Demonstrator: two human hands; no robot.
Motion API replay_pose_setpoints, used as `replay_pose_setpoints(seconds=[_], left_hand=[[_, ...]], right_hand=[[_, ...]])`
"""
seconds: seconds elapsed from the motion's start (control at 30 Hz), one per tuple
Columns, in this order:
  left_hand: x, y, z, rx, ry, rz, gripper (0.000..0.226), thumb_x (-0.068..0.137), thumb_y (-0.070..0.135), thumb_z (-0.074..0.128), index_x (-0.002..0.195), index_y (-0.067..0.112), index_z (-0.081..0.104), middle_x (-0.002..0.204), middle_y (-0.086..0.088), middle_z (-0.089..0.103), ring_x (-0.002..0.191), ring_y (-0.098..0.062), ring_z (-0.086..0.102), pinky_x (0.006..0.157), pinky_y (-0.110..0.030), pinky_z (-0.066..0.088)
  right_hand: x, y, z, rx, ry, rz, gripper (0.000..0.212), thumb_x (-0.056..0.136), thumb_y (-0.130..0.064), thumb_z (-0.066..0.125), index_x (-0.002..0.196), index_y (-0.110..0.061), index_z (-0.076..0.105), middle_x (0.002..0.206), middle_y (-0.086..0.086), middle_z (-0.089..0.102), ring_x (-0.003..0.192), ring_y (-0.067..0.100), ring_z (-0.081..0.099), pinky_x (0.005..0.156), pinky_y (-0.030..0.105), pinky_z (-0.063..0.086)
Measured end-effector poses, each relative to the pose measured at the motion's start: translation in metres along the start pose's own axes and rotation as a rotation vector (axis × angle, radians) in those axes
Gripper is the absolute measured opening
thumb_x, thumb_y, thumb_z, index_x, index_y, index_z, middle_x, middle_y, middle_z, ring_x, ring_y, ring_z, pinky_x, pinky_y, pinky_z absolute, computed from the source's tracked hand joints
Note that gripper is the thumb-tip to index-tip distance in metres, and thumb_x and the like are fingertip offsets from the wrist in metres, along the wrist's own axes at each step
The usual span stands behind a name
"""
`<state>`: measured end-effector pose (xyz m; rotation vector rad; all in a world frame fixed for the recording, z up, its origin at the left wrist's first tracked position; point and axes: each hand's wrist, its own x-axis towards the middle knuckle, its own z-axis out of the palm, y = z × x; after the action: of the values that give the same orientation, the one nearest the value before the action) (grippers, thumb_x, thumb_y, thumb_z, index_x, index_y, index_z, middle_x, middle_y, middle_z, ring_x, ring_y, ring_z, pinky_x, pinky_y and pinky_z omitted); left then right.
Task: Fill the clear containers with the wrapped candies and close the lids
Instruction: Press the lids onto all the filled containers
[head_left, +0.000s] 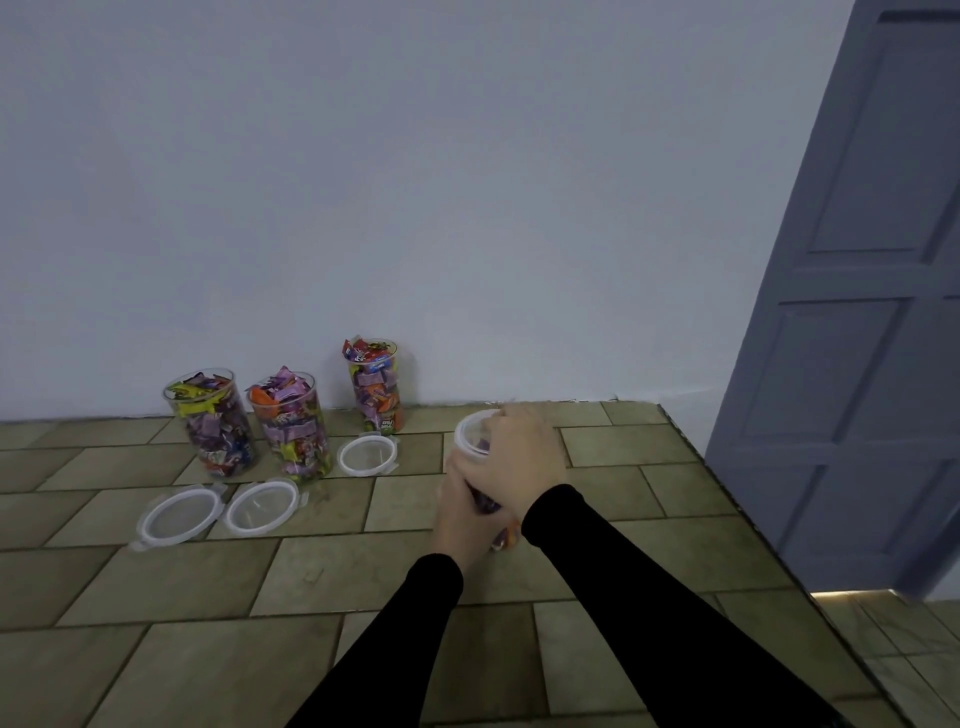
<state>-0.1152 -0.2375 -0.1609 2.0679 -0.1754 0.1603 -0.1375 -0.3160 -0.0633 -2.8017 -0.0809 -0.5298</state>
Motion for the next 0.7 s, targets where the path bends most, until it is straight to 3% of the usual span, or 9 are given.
replay_pose_setpoints(seconds=[0.07, 0.2, 0.27, 0.33, 0.47, 0.5, 0.57, 0.63, 0.7], left_hand=[[0.0, 0.004, 0.0, 0.053, -0.012, 0.001, 0.025, 0.08, 0.001, 0.064, 0.094, 0.018, 0.053, 0.078, 0.008, 0.053, 0.073, 0.032, 0.044, 0.062, 0.001, 0.039], [-0.003, 0.012, -0.001, 0.089, -0.07, 0.004, 0.045, 0.087, -0.003, 0.057, 0.076, 0.033, 0.033, 0.071, 0.015, 0.036, 0.065, 0.036, 0.039, 0.057, 0.002, 0.037], [-0.004, 0.016, -0.001, 0.09, -0.037, 0.027, 0.046, 0.084, -0.005, 0.058, 0.074, 0.033, 0.034, 0.069, 0.014, 0.039, 0.062, 0.03, 0.045, 0.055, 0.0, 0.039], [-0.005, 0.018, -0.002, 0.125, -0.025, 0.049, 0.049, 0.084, -0.004, 0.056, 0.07, 0.035, 0.03, 0.067, 0.013, 0.04, 0.056, 0.01, 0.052, 0.053, -0.004, 0.038], [-0.006, 0.023, -0.01, 0.247, -0.187, 0.057, 0.043, 0.091, 0.005, 0.052, 0.068, 0.032, 0.027, 0.068, 0.012, 0.035, 0.06, 0.007, 0.03, 0.052, -0.007, 0.035], [-0.005, 0.02, -0.013, 0.279, -0.252, 0.051, 0.034, 0.093, 0.008, 0.051, 0.073, 0.031, 0.036, 0.073, 0.01, 0.041, 0.064, 0.006, 0.034, 0.054, -0.009, 0.035], [-0.005, 0.011, -0.024, 0.245, -0.319, 0.019, 0.016, 0.094, 0.012, 0.054, 0.108, 0.02, 0.054, 0.105, 0.001, 0.054, 0.092, -0.005, 0.05, 0.062, -0.01, 0.03], [-0.006, 0.003, -0.041, 0.208, -0.291, 0.012, 0.042, 0.092, 0.011, 0.059, 0.132, 0.004, 0.047, 0.12, -0.002, 0.049, 0.113, -0.014, 0.048, 0.069, -0.003, 0.027], [-0.008, -0.001, -0.064, 0.119, -0.179, -0.005, 0.044, 0.09, 0.007, 0.061, 0.132, 0.006, 0.047, 0.118, -0.003, 0.05, 0.112, -0.016, 0.05, 0.072, -0.004, 0.031]], right_hand=[[-0.001, -0.002, -0.001, -0.01, -0.014, 0.01, 0.044, 0.086, -0.048, 0.054, 0.097, -0.008, 0.066, 0.105, 0.008, 0.058, 0.107, 0.025, 0.05, 0.092, 0.034, 0.043], [-0.002, -0.007, -0.001, -0.029, -0.047, 0.021, 0.041, 0.088, -0.045, 0.053, 0.101, -0.007, 0.064, 0.109, 0.01, 0.057, 0.108, 0.026, 0.049, 0.093, 0.034, 0.042], [-0.001, -0.007, -0.001, -0.044, -0.054, 0.025, 0.041, 0.089, -0.043, 0.053, 0.101, -0.006, 0.063, 0.11, 0.011, 0.057, 0.108, 0.026, 0.05, 0.092, 0.034, 0.042], [0.0, -0.009, 0.0, -0.063, -0.058, 0.034, 0.041, 0.088, -0.042, 0.052, 0.104, -0.006, 0.062, 0.112, 0.011, 0.056, 0.11, 0.027, 0.05, 0.093, 0.035, 0.043], [0.003, -0.016, -0.003, -0.149, -0.094, 0.066, 0.04, 0.088, -0.039, 0.051, 0.111, -0.007, 0.057, 0.115, 0.011, 0.052, 0.11, 0.028, 0.05, 0.09, 0.039, 0.046], [0.004, -0.02, -0.004, -0.173, -0.103, 0.068, 0.039, 0.089, -0.038, 0.051, 0.112, -0.008, 0.056, 0.116, 0.011, 0.05, 0.111, 0.028, 0.049, 0.089, 0.04, 0.046], [0.005, -0.027, -0.005, -0.169, -0.076, 0.034, 0.038, 0.088, -0.038, 0.05, 0.113, -0.01, 0.054, 0.117, 0.01, 0.048, 0.113, 0.028, 0.045, 0.088, 0.039, 0.044], [0.009, -0.038, -0.002, -0.095, -0.019, -0.055, 0.037, 0.087, -0.038, 0.051, 0.112, -0.011, 0.055, 0.116, 0.01, 0.049, 0.114, 0.029, 0.043, 0.09, 0.039, 0.043], [0.016, -0.05, 0.004, -0.027, -0.014, -0.133, 0.033, 0.089, -0.035, 0.051, 0.11, -0.011, 0.057, 0.114, 0.01, 0.051, 0.113, 0.028, 0.043, 0.092, 0.038, 0.042]])
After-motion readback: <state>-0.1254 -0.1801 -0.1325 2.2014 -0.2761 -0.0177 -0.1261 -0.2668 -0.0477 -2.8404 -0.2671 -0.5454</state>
